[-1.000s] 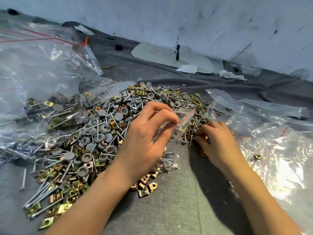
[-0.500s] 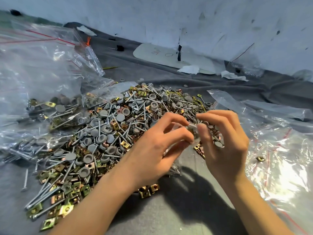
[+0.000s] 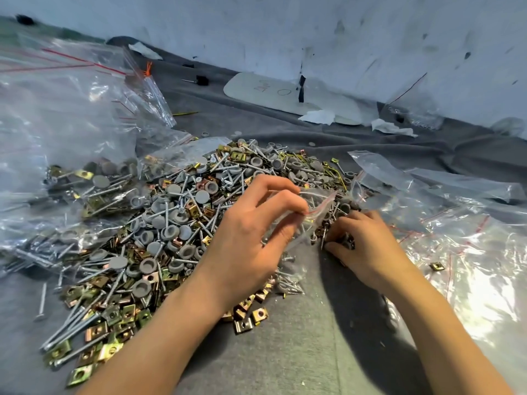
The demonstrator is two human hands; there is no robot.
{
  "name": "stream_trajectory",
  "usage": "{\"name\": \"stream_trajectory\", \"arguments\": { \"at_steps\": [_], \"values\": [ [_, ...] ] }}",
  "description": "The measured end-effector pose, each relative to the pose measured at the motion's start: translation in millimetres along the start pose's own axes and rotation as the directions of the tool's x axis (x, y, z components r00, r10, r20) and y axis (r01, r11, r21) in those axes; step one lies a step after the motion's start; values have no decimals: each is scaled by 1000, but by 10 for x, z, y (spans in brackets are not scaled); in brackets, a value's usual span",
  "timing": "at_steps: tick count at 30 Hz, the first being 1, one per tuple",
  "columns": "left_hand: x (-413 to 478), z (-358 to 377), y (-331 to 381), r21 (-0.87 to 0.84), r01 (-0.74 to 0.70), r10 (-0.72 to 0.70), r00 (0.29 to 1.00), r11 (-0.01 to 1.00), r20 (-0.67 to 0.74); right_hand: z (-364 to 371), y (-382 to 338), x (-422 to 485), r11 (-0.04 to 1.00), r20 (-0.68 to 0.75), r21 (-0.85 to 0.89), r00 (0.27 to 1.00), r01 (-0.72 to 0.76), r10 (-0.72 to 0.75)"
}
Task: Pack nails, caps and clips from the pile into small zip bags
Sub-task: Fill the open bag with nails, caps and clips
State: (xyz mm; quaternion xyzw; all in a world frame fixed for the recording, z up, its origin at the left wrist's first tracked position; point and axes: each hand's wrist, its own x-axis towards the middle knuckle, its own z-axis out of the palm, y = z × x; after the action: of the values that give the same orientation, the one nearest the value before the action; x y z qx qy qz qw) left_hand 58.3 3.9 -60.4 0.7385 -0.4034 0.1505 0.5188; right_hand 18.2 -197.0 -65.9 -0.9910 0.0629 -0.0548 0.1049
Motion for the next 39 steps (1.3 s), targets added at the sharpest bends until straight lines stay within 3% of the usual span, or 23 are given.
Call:
{"name": "stream_trajectory", "arguments": {
  "at_steps": [6,9,11,12,15,17,19,23,27,29,31,32,33,35,39],
  "values": [
    [-2,7,2,3,-1,1,1000,1000,3,-12,55,-4,999,79,-8,996,45,-44],
    [-2,15,2,19,-12,12,1000,1000,15,4,54,23,996,-8,-32,997,78,-78],
    [-10,16,-5,19,-8,8,999,1000,43,2,37,26,990,-194,56,974,128,-115],
    [-13,15,-2,6,-3,2,997,1000,71,-17,3,9,976,-346,139,932,168,-111],
    [-28,20,5,20,-39,35,983,999,179,-67,-164,-85,928,-715,232,697,292,-41],
    [-39,30,18,33,-66,55,966,997,252,-67,-285,-147,908,-826,206,562,364,-38],
    [-40,31,31,32,-74,62,956,997,286,-66,-382,-198,886,-859,168,505,432,-84],
    [-32,22,24,11,-65,60,967,998,249,-50,-427,-217,862,-810,114,548,494,-207],
    [-29,25,15,50,-3,-6,985,999,170,-105,-338,-150,899,-834,145,540,413,-115],
    [-22,25,13,34,38,-42,993,999,109,-139,-213,-108,936,-731,166,676,310,-94],
    [-10,17,7,16,65,-66,997,998,46,-103,-38,-50,976,-443,153,894,152,-70],
    [-6,8,7,4,76,-76,997,997,19,-64,37,-24,991,-283,119,959,54,-18],
    [-2,1,9,-11,89,-89,996,996,0,-34,93,-9,997,-159,72,986,-31,42],
    [1,-12,16,-32,109,-110,994,994,-18,-2,140,17,994,-42,-4,993,-107,107],
    [0,-12,30,-27,107,-108,994,994,-18,8,94,15,989,-58,-72,991,-127,123]
  ]
}}
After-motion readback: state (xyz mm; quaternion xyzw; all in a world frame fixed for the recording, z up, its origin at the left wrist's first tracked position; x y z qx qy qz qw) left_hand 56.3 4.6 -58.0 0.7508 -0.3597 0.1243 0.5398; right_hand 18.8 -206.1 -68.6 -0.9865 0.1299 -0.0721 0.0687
